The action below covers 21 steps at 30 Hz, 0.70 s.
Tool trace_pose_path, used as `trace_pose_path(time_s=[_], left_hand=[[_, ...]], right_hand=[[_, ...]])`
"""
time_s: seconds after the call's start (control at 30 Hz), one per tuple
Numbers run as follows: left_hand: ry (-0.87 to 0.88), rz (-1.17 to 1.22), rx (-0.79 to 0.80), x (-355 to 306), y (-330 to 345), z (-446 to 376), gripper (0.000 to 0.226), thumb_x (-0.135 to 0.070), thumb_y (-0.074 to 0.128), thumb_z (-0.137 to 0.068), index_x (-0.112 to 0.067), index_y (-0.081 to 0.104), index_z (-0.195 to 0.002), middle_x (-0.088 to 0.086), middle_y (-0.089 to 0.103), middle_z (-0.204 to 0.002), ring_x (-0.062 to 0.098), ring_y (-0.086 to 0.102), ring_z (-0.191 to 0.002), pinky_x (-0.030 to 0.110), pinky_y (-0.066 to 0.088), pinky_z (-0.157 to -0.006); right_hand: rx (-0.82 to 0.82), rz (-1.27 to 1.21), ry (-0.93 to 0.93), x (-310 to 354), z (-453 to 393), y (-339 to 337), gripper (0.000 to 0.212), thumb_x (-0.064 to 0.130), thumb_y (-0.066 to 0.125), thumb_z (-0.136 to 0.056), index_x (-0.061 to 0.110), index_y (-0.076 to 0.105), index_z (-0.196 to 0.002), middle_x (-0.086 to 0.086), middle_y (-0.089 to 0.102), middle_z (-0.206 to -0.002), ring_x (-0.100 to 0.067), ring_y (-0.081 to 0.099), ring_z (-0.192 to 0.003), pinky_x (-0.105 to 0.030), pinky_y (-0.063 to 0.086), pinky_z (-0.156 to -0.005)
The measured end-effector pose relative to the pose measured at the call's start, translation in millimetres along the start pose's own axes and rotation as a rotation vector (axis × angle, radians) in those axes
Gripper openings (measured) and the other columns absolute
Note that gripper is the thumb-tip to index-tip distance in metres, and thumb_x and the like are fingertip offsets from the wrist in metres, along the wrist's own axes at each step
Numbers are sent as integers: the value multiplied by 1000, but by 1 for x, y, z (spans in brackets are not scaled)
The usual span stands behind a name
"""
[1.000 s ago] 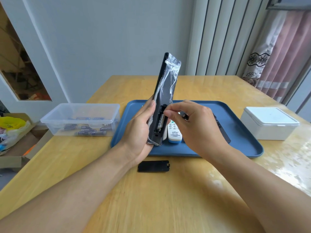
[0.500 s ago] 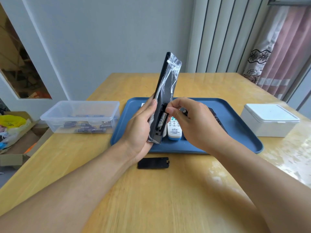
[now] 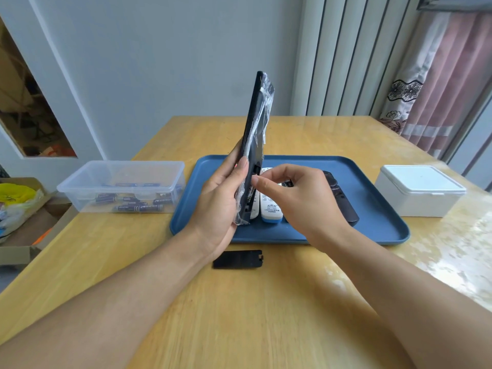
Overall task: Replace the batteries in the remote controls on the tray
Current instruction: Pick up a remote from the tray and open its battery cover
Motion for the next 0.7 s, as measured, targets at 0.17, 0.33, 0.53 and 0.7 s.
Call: trace_pose_path(time_s=[0.17,0.33,0.53,0.7], left_hand=[[63,-70,2,0,-2,-1,45,-20,50,-104,-26,48,-149,-7,56,-147,18,46,-141,45,29,-121],[52,-63,-18,-2,1,0,42,-20,47,-106,-25,50,-148,-6,59,-144,15,52,-136,43,35,-118],[-103,56,-250,-5,-15,-3,36,-36,41,-108,-15,61,-128,18,75,-105,32,68,-99,35,55,-83],[-183,103,-359,-13,-24,-3,20,-21,49,-105,-8,62,-113,9,74,-76,26,69,-78,36,58,-75]], right_hand=[[20,-41,40,-2,-1,2,16,35,76,-86,21,75,-79,21,54,-49,2,48,-41,-8,28,-45],[42,-169,120,-2,4,6,13,26,70,-90,18,75,-81,17,48,-45,-4,38,-36,-11,28,-43],[103,-586,326,1,0,8,11,12,50,-95,14,52,-84,-10,71,-76,-15,15,-48,-26,13,-45],[247,-595,340,0,4,17,18,18,51,-97,18,57,-79,-2,32,-59,-18,21,-52,-25,17,-43]])
Point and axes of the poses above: each hand's wrist, its own z-axis away from the middle knuckle, its own y-axis out of the palm, x = y × z, the point moved 5 cm from there along -z, towards the middle knuckle
